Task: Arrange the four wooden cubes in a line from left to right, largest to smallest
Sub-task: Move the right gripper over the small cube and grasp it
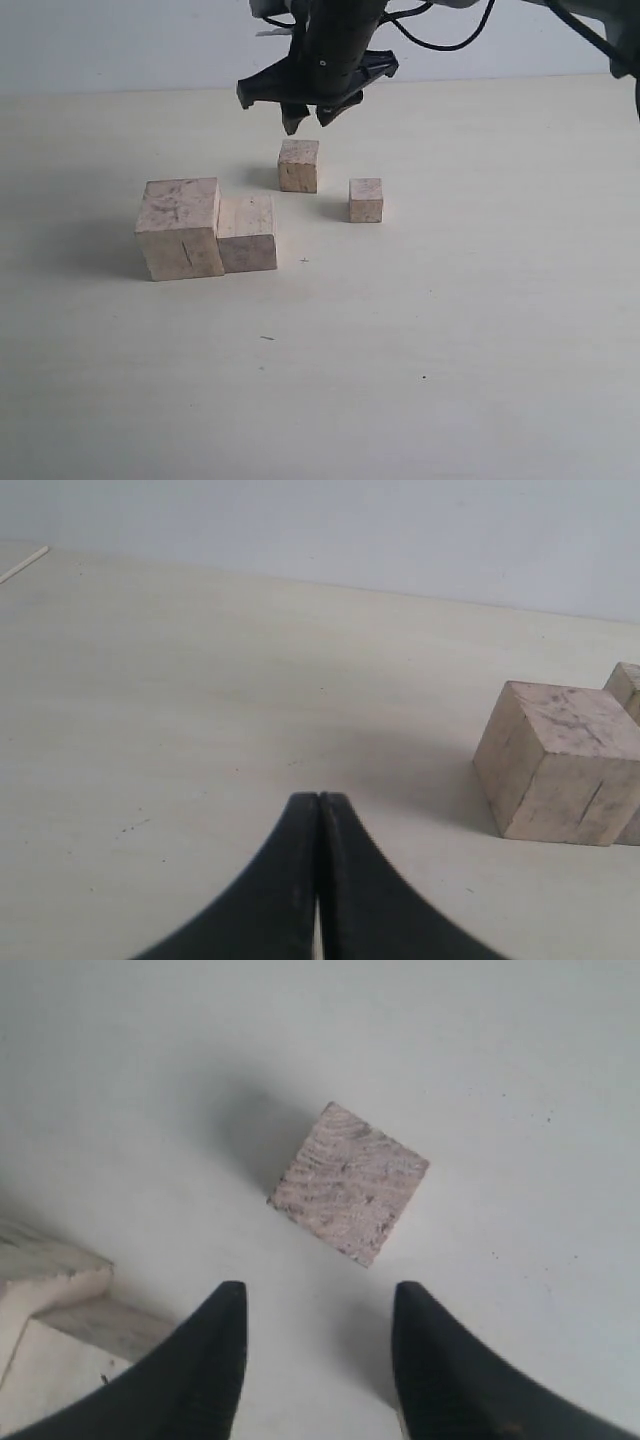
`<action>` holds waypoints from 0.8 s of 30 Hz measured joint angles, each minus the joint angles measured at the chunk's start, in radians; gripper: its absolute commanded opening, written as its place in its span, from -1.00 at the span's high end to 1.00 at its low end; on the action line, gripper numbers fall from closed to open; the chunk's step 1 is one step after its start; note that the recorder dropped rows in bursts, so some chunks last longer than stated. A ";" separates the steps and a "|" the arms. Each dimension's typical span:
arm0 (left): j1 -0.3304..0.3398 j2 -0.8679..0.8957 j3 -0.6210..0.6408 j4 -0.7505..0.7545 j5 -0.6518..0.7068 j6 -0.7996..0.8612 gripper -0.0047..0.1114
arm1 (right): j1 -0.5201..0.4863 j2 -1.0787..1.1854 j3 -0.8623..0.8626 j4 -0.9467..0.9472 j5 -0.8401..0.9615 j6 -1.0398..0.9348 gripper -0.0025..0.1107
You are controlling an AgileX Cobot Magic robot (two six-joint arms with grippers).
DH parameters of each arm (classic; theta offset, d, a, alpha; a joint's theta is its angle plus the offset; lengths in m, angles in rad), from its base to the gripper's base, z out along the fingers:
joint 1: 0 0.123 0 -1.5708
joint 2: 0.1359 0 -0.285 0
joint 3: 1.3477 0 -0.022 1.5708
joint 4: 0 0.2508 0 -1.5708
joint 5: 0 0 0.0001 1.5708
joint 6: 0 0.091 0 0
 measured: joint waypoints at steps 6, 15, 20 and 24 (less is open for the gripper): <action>0.000 0.000 0.000 0.000 0.000 0.000 0.92 | 0.000 0.043 0.000 -0.008 -0.100 0.104 -0.47; 0.000 0.000 0.000 0.000 0.000 0.000 0.92 | 0.000 0.123 -0.018 -0.103 -0.184 0.394 -0.47; 0.000 0.000 0.000 0.000 0.000 0.000 0.92 | 0.000 0.164 -0.071 -0.129 -0.184 0.440 -0.47; 0.000 0.000 0.000 0.000 0.000 0.000 0.92 | 0.000 0.204 -0.114 -0.129 -0.184 0.449 -0.47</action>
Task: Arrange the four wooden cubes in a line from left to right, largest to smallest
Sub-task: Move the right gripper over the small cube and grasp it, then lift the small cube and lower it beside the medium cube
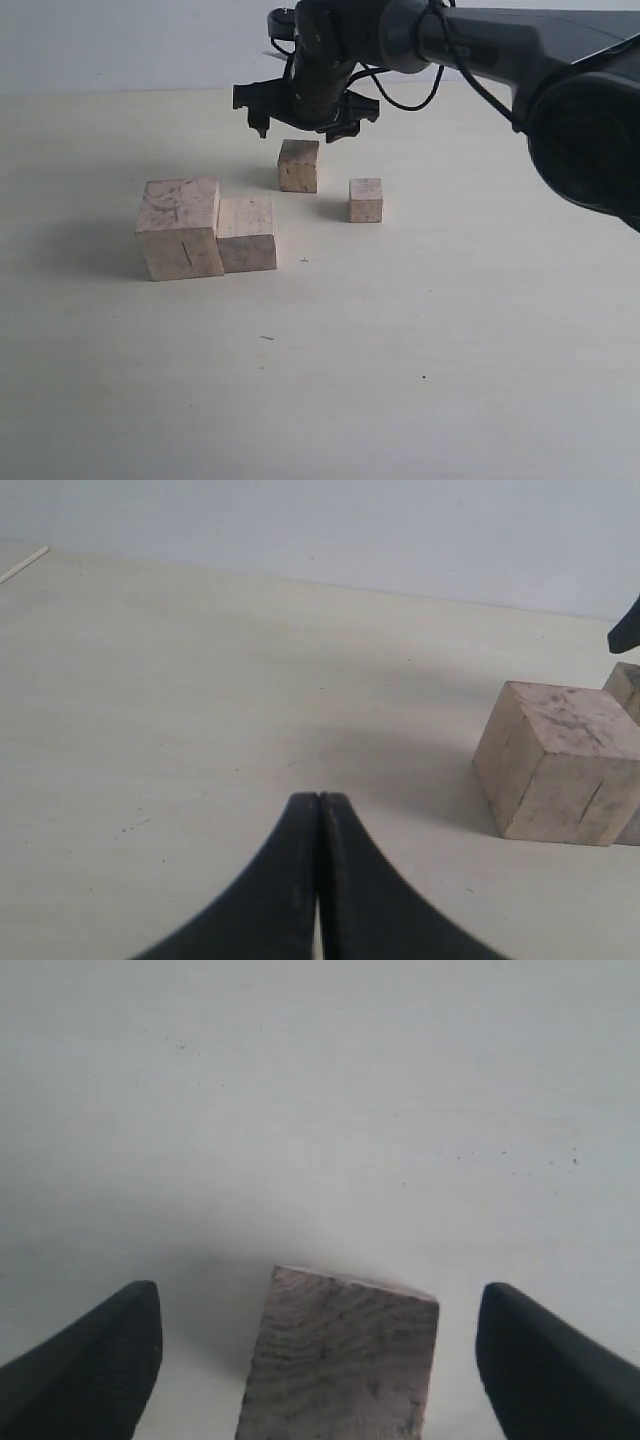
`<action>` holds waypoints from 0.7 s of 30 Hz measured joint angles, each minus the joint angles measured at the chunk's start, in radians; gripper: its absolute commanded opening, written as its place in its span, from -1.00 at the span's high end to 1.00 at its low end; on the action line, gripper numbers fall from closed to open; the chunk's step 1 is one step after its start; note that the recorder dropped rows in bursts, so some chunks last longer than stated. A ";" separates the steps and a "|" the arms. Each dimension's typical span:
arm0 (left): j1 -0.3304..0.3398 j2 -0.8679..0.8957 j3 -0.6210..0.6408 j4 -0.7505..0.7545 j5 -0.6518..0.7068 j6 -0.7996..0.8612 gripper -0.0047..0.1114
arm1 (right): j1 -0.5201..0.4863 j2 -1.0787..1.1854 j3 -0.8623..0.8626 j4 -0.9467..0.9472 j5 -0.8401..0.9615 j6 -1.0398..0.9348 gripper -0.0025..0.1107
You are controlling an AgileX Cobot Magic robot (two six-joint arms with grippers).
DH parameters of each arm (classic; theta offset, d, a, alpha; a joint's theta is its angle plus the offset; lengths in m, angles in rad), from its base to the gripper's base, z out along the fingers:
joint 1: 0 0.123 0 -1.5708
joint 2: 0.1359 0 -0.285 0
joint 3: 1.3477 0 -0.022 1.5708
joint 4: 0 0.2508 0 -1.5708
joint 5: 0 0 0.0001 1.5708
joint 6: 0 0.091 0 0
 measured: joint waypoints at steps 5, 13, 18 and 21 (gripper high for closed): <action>0.000 0.000 0.000 0.000 0.000 0.000 0.92 | 0.000 0.042 -0.025 -0.010 0.044 0.000 -0.40; 0.000 0.000 0.000 0.000 0.000 0.000 0.92 | 0.000 0.057 -0.091 -0.023 0.138 -0.029 0.92; 0.000 0.000 0.000 0.000 0.000 0.000 0.92 | 0.000 0.057 -0.202 0.016 0.281 -0.206 0.96; 0.000 0.000 0.000 0.000 0.000 0.000 0.92 | 0.000 0.037 -0.272 0.053 0.396 -0.373 0.96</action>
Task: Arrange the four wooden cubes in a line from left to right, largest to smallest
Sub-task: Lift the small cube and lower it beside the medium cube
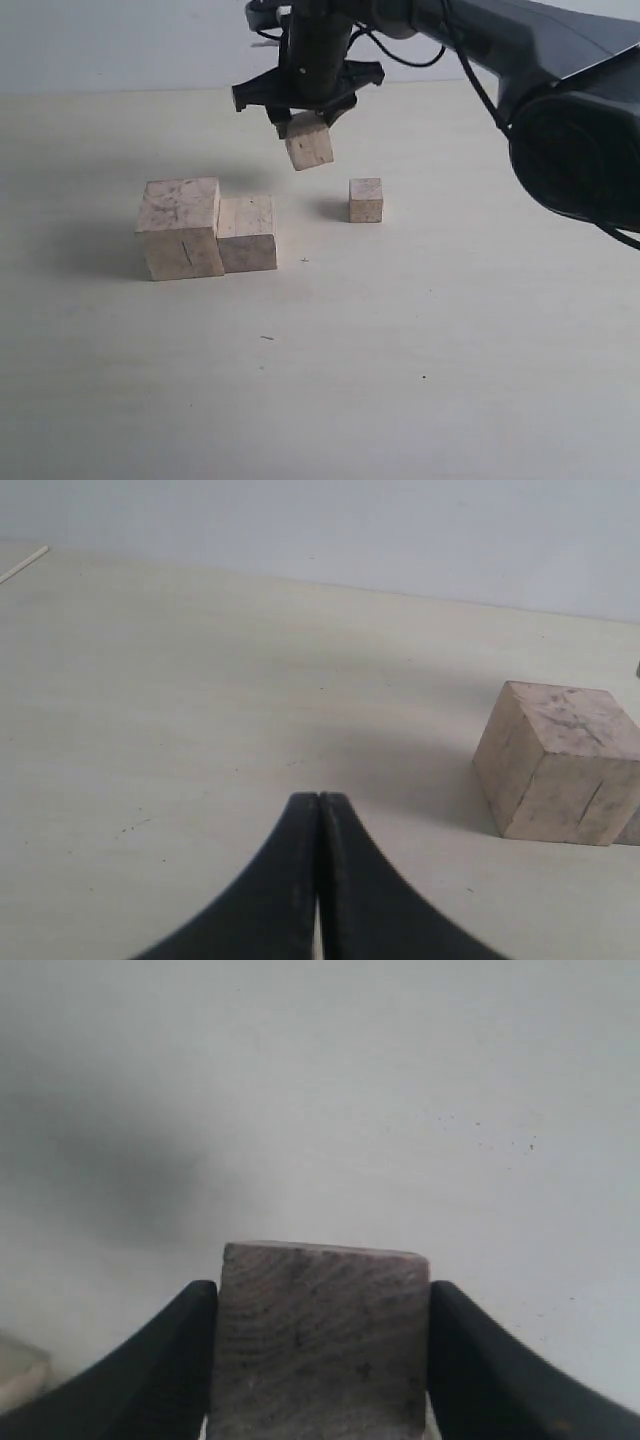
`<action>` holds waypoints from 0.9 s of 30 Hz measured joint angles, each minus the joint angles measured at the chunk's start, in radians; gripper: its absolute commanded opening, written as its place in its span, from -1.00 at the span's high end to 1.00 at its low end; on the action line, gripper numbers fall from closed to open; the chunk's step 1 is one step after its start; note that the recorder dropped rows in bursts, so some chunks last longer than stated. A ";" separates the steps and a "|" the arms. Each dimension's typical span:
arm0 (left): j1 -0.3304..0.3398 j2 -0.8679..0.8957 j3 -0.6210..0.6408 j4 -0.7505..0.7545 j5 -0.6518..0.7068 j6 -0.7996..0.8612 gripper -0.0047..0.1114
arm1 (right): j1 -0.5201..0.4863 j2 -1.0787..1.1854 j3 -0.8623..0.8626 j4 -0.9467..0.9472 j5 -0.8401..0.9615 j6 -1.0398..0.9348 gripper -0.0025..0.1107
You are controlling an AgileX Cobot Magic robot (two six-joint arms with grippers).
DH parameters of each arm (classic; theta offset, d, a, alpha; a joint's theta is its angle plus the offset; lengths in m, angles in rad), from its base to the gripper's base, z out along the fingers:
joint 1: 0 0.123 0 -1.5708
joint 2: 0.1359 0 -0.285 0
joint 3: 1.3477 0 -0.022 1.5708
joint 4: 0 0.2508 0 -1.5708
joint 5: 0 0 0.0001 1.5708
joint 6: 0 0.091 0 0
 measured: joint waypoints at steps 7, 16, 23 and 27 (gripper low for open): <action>0.000 0.000 0.000 0.000 0.000 0.000 0.92 | -0.039 -0.111 0.013 0.139 0.055 -0.540 0.96; 0.000 0.000 0.000 0.000 0.000 0.000 0.92 | -0.160 -0.235 0.267 0.389 0.063 -1.097 0.96; 0.000 0.000 0.000 0.002 0.000 0.000 0.92 | -0.167 -0.235 0.467 0.461 0.070 -1.335 0.96; 0.000 0.000 0.000 0.002 0.000 0.000 0.92 | -0.157 -0.235 0.501 0.523 0.070 -1.428 0.96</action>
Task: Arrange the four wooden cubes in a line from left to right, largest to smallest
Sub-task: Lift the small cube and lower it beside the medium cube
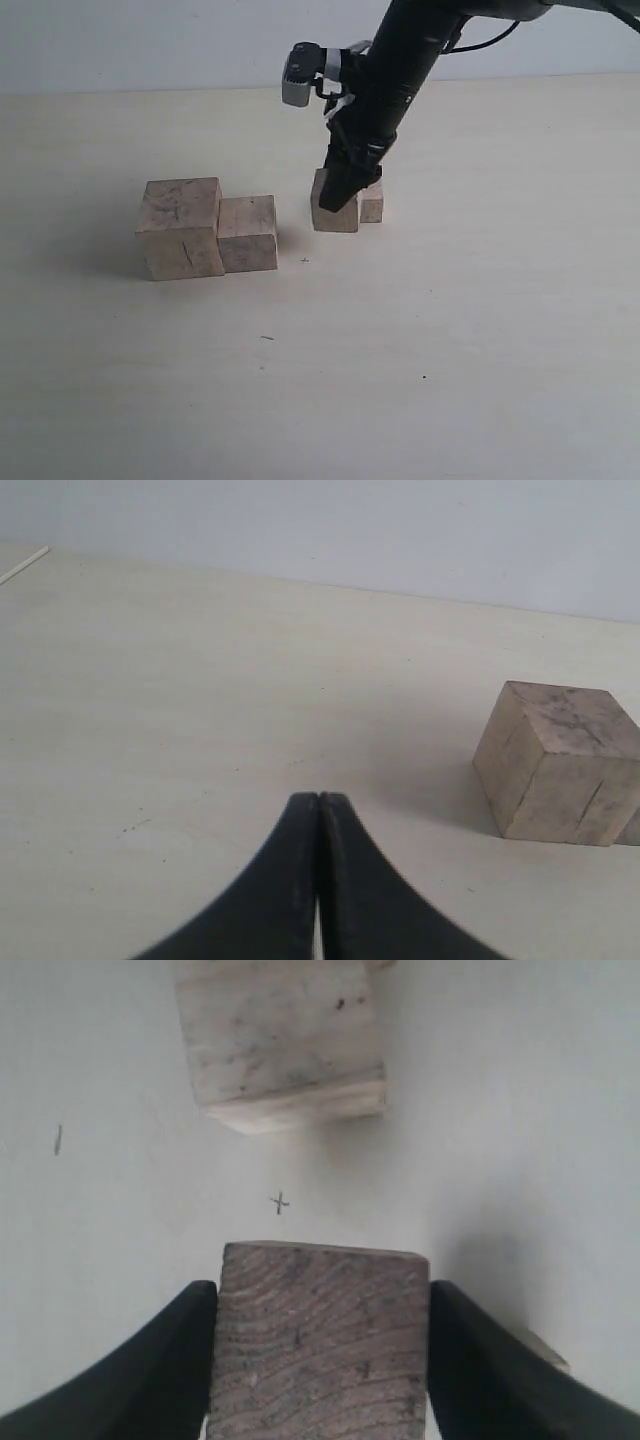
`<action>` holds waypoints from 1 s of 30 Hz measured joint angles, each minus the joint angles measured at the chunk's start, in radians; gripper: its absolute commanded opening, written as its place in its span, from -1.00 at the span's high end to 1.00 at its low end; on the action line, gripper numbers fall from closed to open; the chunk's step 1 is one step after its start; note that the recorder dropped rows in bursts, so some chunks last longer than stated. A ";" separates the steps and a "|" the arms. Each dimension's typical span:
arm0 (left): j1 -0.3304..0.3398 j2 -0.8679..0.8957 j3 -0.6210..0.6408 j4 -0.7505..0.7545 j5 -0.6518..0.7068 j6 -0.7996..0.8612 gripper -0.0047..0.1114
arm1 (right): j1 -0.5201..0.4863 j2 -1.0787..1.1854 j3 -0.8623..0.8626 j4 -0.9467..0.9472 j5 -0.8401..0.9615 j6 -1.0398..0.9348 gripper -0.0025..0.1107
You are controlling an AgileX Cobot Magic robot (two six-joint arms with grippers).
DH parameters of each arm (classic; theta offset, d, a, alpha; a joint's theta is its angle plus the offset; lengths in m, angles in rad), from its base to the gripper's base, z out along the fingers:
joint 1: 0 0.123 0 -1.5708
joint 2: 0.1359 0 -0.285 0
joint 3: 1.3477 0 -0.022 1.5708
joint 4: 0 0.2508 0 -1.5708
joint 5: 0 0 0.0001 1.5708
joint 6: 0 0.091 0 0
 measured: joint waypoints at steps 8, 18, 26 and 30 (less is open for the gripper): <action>0.000 0.000 0.000 0.000 0.000 0.000 0.92 | 0.035 0.012 0.001 0.024 -0.002 -0.077 0.96; 0.000 0.000 0.000 0.000 0.000 0.000 0.92 | 0.050 0.066 0.001 -0.002 -0.004 -0.105 0.96; 0.000 0.000 0.000 0.000 0.000 0.000 0.92 | 0.050 0.077 0.001 0.022 -0.036 -0.158 0.96; 0.000 0.000 0.000 0.000 0.000 0.000 0.92 | 0.050 0.101 0.001 0.028 -0.048 -0.180 0.96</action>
